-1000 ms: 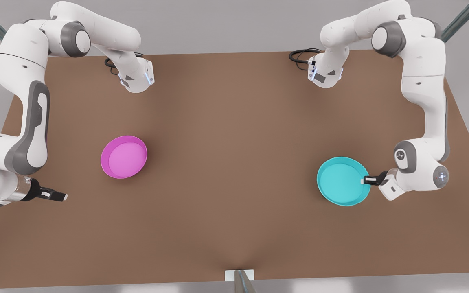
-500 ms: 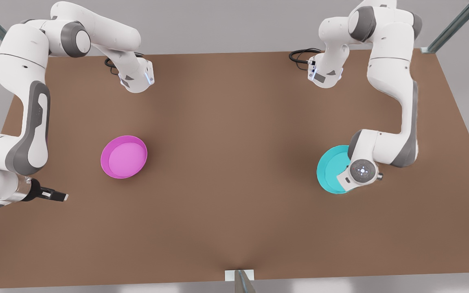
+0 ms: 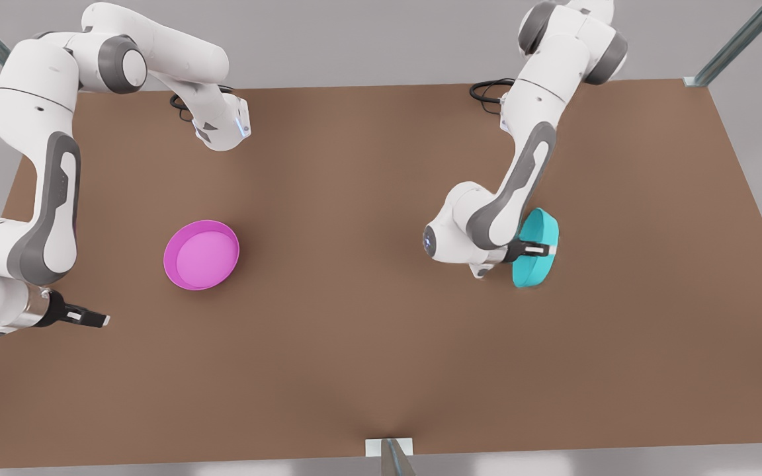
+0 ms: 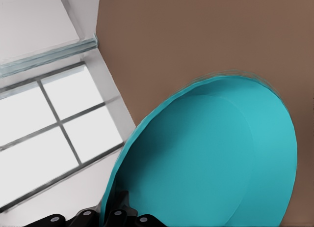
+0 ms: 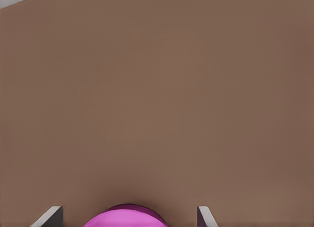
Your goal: Flip the blue plate over with the left arm, and stack the pink plate on top of the blue plate with the right arm
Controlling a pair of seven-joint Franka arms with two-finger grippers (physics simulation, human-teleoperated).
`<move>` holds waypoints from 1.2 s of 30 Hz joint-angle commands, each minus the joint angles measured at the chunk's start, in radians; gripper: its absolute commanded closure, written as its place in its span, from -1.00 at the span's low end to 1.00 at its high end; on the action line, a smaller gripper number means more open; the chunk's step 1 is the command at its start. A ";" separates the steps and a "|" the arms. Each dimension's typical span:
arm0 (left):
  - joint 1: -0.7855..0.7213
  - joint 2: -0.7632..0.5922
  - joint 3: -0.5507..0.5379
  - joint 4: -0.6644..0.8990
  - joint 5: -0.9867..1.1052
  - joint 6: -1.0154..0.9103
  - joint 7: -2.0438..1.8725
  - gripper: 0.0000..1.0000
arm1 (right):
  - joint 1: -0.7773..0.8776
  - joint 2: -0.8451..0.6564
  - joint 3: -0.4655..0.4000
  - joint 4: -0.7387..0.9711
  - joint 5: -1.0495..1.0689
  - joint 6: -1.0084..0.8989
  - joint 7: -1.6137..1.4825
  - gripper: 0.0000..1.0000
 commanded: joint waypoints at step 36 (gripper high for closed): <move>-1.044 0.545 0.697 0.331 -0.236 -0.203 -0.148 0.57 | 0.000 0.001 0.000 0.002 0.000 0.000 0.000 -1.00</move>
